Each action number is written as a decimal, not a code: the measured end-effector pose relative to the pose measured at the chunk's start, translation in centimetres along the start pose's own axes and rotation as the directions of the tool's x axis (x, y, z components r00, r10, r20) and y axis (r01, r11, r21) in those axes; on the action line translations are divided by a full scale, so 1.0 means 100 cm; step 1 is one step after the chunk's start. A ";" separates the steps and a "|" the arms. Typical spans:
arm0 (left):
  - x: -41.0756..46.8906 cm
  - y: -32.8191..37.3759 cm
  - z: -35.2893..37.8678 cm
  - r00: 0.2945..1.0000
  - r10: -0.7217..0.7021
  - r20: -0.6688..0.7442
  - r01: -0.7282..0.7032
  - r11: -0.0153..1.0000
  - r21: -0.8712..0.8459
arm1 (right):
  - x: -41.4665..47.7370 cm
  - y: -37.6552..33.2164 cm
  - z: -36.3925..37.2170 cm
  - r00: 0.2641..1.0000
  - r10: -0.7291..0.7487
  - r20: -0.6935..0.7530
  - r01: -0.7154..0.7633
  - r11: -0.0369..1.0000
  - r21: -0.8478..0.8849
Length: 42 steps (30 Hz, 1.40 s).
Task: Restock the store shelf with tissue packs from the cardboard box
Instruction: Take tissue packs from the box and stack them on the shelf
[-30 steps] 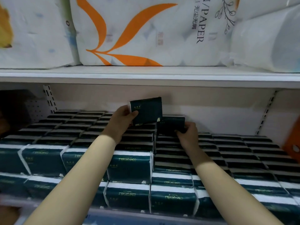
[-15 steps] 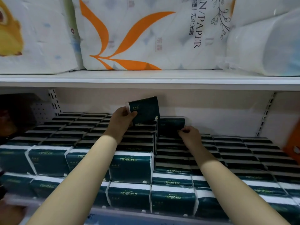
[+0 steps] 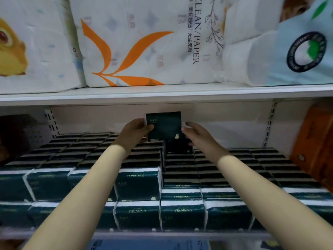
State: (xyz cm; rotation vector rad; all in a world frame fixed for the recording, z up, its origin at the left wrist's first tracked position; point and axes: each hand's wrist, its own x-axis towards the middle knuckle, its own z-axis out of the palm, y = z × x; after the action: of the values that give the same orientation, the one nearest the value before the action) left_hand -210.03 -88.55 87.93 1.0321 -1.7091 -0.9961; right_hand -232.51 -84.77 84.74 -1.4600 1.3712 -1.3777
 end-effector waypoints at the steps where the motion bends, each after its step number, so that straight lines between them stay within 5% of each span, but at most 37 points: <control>1: -0.002 0.002 0.002 0.999 0.001 0.043 -0.002 1.000 0.011 | -0.004 0.000 0.001 1.000 -0.008 0.020 0.008 1.000 0.024; 8: -0.010 0.004 0.009 0.984 -0.014 0.180 -0.058 0.920 0.387 | -0.025 0.019 0.001 1.000 -0.025 -0.015 0.026 0.994 0.109; 17: -0.022 -0.014 -0.011 0.988 -0.037 0.148 -0.075 0.731 0.678 | -0.020 0.045 -0.025 0.987 0.038 -0.155 -0.035 0.999 0.018; 31: -0.020 -0.027 -0.011 0.986 -0.073 0.148 -0.062 0.669 0.741 | 0.015 0.070 0.002 0.983 -0.003 -0.182 -0.058 0.942 -0.330; 42: -0.018 -0.020 -0.001 0.990 -0.098 0.098 -0.006 0.673 0.740 | 0.020 0.072 0.010 0.995 0.042 -0.094 -0.074 0.926 -0.369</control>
State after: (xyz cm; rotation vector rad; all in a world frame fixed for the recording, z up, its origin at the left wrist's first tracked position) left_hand -208.99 -87.56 85.59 1.5492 -2.2834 -0.3566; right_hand -233.46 -88.25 78.14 -1.5974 1.7919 -1.1967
